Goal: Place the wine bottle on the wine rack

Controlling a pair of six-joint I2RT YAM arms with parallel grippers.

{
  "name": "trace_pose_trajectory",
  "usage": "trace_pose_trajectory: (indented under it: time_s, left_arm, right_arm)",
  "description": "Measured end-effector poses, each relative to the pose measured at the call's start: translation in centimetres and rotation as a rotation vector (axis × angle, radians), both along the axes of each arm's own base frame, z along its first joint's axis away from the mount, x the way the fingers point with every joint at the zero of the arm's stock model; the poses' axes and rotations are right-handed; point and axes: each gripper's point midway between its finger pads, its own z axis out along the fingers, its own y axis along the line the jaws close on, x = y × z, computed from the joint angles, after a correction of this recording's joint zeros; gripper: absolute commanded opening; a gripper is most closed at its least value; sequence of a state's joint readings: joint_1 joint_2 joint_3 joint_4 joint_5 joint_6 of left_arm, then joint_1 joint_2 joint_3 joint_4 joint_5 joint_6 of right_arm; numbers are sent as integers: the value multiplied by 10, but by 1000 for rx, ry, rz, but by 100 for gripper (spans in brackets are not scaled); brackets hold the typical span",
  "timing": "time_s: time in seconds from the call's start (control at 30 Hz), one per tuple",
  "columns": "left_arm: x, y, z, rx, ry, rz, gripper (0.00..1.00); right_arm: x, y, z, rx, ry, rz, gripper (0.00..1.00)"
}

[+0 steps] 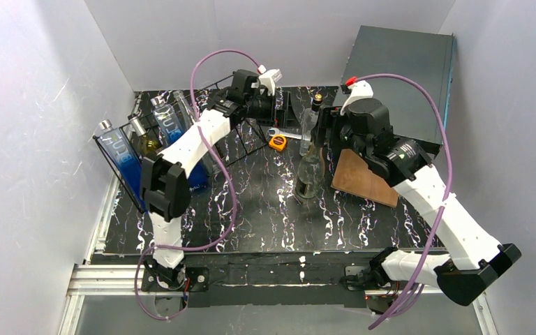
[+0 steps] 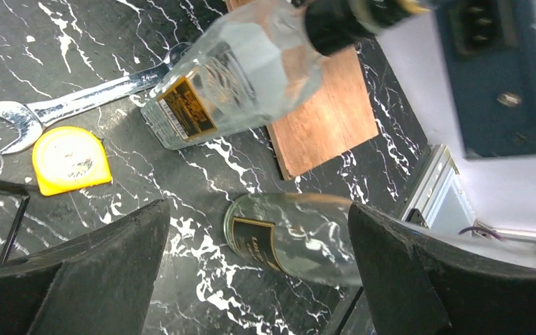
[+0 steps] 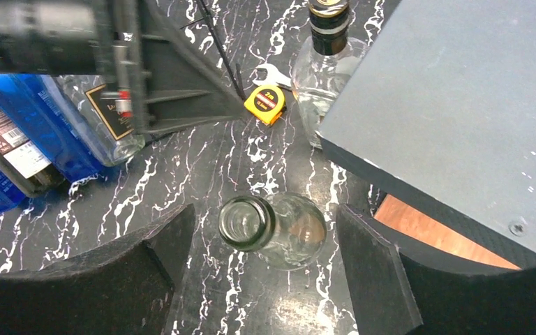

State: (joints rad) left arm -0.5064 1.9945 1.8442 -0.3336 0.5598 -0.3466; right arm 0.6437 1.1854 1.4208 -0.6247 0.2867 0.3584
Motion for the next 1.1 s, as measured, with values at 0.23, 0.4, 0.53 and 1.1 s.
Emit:
trace_pose_trajectory:
  time_s: [0.23, 0.4, 0.53, 1.1]
  left_arm:
    - [-38, 28, 56, -50, -139, 18, 98]
    - [-77, 48, 70, -109, -193, 27, 98]
    - [-100, 58, 77, -164, -222, 46, 98]
    - [-183, -12, 75, -55, -564, 87, 98]
  right_arm:
    - [-14, -20, 6, -26, -38, -20, 95]
    - [-29, -42, 11, -42, -88, -47, 99]
    - [-41, -59, 7, -64, -115, -70, 98]
    - [-81, -115, -64, -182, -72, -170, 98]
